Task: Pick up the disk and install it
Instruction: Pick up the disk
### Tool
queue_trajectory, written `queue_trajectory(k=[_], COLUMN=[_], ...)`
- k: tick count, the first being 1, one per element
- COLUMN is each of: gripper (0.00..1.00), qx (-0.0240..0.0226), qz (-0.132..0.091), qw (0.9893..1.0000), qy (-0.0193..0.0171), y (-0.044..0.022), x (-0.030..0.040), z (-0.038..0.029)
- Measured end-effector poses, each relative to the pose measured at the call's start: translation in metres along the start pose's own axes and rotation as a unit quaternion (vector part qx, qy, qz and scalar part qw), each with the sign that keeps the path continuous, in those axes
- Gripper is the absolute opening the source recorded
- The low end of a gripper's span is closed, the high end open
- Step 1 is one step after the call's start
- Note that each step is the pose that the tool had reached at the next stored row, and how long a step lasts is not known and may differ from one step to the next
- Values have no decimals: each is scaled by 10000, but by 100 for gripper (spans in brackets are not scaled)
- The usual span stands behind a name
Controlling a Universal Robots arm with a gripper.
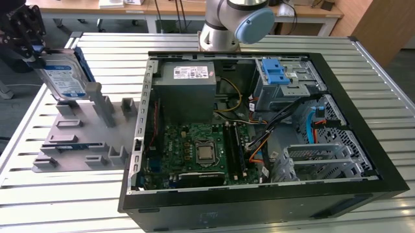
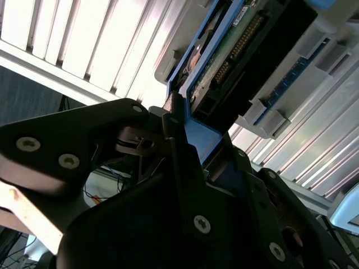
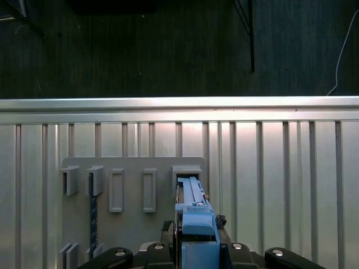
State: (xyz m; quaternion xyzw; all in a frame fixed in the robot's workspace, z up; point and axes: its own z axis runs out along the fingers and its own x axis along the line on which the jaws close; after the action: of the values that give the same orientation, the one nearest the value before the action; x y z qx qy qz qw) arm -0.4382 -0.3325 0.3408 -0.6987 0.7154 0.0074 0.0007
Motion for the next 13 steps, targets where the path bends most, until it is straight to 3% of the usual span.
queue_trajectory(k=[13], gripper=[36], qx=[0], qz=[0], qw=[10000], qy=[0], y=[0], x=[-1], z=[-64])
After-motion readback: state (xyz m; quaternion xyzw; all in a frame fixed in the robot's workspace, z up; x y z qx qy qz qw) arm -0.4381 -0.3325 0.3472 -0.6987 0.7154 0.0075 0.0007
